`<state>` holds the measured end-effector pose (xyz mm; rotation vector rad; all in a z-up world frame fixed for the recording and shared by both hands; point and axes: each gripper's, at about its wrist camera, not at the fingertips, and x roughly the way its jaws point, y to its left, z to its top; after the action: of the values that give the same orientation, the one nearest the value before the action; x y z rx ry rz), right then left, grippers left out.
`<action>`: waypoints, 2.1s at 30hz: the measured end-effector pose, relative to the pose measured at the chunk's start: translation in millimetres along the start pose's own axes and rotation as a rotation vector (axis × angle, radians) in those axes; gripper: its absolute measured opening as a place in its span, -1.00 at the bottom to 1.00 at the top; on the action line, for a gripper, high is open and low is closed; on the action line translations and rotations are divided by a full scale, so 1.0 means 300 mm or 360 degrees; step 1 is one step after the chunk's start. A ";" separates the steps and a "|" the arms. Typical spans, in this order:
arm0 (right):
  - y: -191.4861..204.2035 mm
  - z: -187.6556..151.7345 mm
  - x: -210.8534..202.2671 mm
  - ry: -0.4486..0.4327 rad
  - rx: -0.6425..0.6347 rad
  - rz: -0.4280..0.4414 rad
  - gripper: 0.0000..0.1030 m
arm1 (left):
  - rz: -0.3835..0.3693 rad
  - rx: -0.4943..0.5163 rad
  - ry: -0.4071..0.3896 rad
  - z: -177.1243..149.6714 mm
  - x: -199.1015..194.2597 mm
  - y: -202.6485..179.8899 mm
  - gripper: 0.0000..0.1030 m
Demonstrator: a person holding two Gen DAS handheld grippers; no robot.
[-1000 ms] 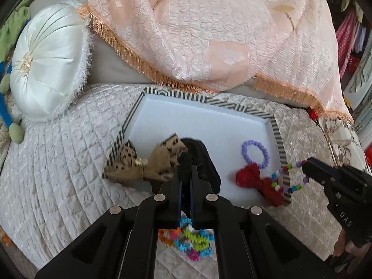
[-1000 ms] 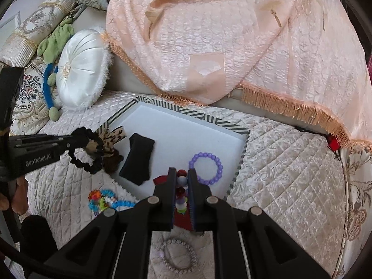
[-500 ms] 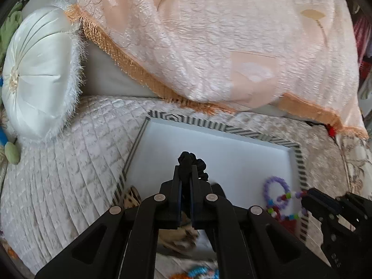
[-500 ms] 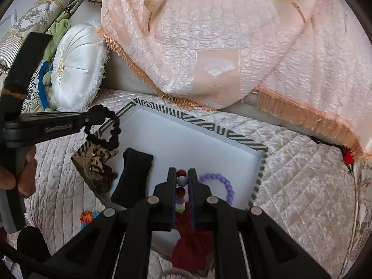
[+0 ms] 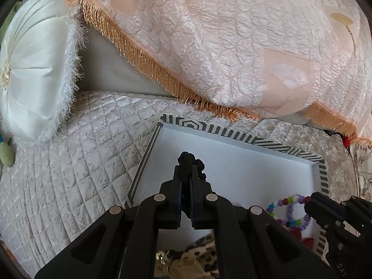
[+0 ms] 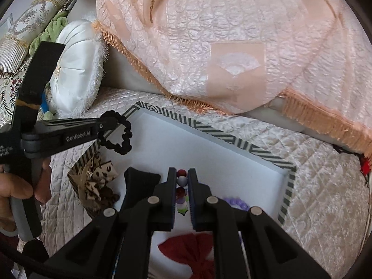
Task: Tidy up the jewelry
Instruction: 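Lower both items into the tray and open both tools, then withdraw both tools from the tray back over the loose bracelets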
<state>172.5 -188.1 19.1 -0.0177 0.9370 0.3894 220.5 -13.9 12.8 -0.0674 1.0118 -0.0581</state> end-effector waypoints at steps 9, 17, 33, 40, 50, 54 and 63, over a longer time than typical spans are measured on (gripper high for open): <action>-0.063 0.047 0.124 0.0078 0.0016 -0.0062 -0.82 | 0.0056 -0.0004 0.0016 -0.007 0.093 0.059 -1.00; -0.196 0.025 0.202 0.0140 0.0134 -0.0198 -0.82 | 0.0109 -0.0049 0.0077 -0.050 0.164 0.130 -1.00; -0.278 -0.045 0.158 0.0141 0.0269 -0.0302 -0.41 | 0.0018 -0.0059 0.0096 -0.078 0.164 0.119 -0.80; -0.246 -0.058 0.065 0.0081 0.0276 -0.0248 -0.31 | 0.0020 -0.0093 0.0025 -0.083 0.086 0.116 -0.69; -0.134 -0.135 -0.076 0.0012 0.0252 -0.0203 -0.10 | 0.0096 -0.0050 -0.0104 -0.193 -0.116 0.104 -0.69; -0.080 -0.182 -0.125 0.0000 0.0232 -0.0191 -0.05 | 0.0104 -0.0030 -0.0139 -0.251 -0.193 0.088 -0.69; 0.019 -0.294 -0.241 -0.0046 0.0229 -0.0166 0.03 | 0.0131 0.0060 -0.0216 -0.398 -0.336 0.028 -0.69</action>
<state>63.4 -221.8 24.2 0.0702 0.9299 0.2246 66.0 -0.9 34.0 0.0050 0.8766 0.0024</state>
